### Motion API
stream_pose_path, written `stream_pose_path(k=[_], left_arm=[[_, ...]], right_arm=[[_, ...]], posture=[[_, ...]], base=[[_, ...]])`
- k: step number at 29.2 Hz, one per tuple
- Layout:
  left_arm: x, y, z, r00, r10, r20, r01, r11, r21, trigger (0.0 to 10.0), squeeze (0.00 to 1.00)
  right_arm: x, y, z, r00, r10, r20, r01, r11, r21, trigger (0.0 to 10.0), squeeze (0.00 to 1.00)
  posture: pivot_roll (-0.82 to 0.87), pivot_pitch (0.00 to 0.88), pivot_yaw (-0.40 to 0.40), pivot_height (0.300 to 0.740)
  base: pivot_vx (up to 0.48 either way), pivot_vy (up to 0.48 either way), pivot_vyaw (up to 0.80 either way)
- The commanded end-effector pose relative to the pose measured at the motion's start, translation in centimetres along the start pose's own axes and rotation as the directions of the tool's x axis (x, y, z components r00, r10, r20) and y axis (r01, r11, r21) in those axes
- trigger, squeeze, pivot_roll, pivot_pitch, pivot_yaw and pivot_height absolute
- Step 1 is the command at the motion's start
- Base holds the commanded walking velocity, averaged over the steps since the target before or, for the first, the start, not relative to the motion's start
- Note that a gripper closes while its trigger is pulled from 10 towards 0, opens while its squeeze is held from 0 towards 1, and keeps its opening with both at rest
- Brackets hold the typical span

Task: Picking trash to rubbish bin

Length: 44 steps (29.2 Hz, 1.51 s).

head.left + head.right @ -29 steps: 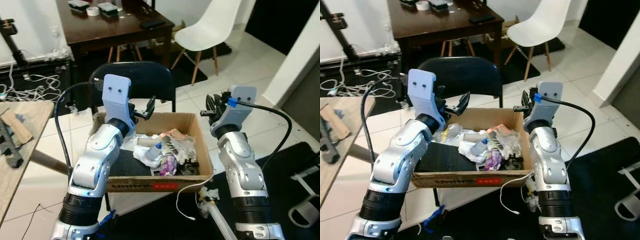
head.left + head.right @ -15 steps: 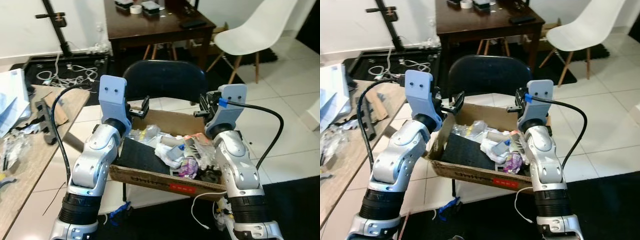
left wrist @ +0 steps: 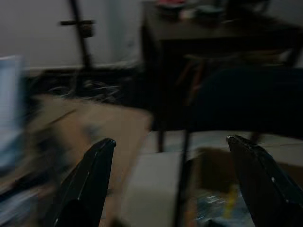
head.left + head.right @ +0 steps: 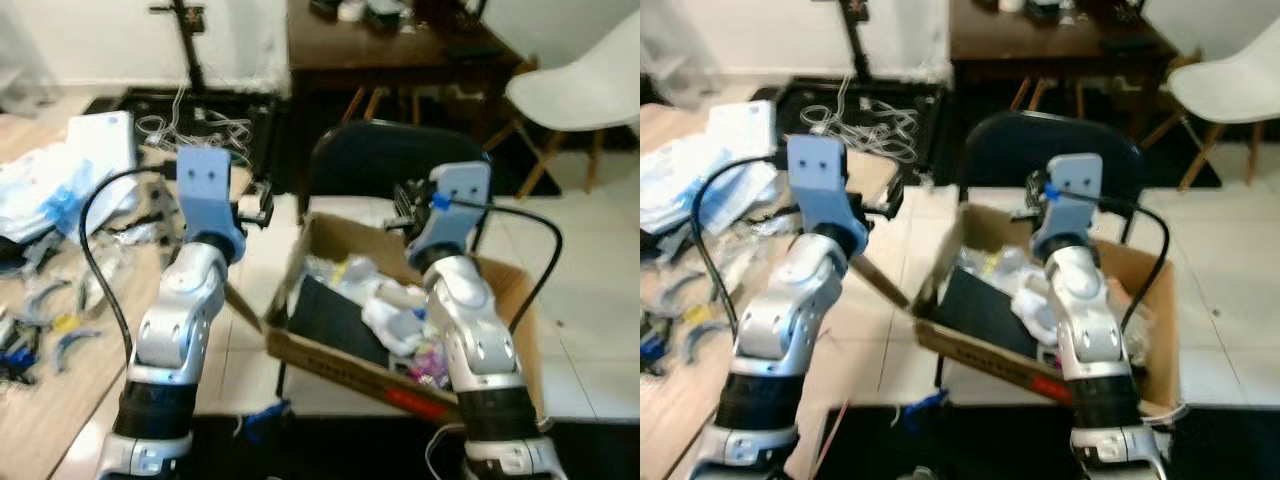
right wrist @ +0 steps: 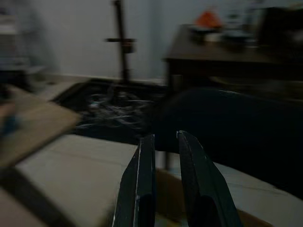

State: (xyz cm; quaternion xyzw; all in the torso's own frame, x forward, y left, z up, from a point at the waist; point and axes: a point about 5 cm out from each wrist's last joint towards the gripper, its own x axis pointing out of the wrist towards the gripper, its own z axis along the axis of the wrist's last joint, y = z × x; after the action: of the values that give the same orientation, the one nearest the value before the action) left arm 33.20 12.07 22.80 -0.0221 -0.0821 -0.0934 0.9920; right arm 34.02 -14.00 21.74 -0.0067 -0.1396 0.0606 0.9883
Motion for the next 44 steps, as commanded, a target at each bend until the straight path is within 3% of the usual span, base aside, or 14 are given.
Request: stream_pose_path(k=[1, 44], left_arm=[[-0.18, 0.12, -0.41, 1.000, 0.011, -0.013, -0.011, 1.000, 0.000, 10.0, 0.00], [-0.43, -0.53, -0.92, 0.998, -0.028, -0.054, 0.027, 1.000, -0.007, 10.0, 0.00]], right_arm=[[-0.11, 0.22, -0.35, 1.000, 0.010, -0.017, -0.010, 1.000, -0.012, 10.0, 0.00], [0.00, 0.87, -0.30, 0.999, 0.038, -0.012, -0.038, 0.999, -0.009, 10.0, 0.00]], posture=[[0.03, 0.134, 0.024, 0.740], [0.03, 0.108, 0.015, 0.740]], base=[[0.000, 0.000, 0.80], [0.000, 0.000, 0.80]])
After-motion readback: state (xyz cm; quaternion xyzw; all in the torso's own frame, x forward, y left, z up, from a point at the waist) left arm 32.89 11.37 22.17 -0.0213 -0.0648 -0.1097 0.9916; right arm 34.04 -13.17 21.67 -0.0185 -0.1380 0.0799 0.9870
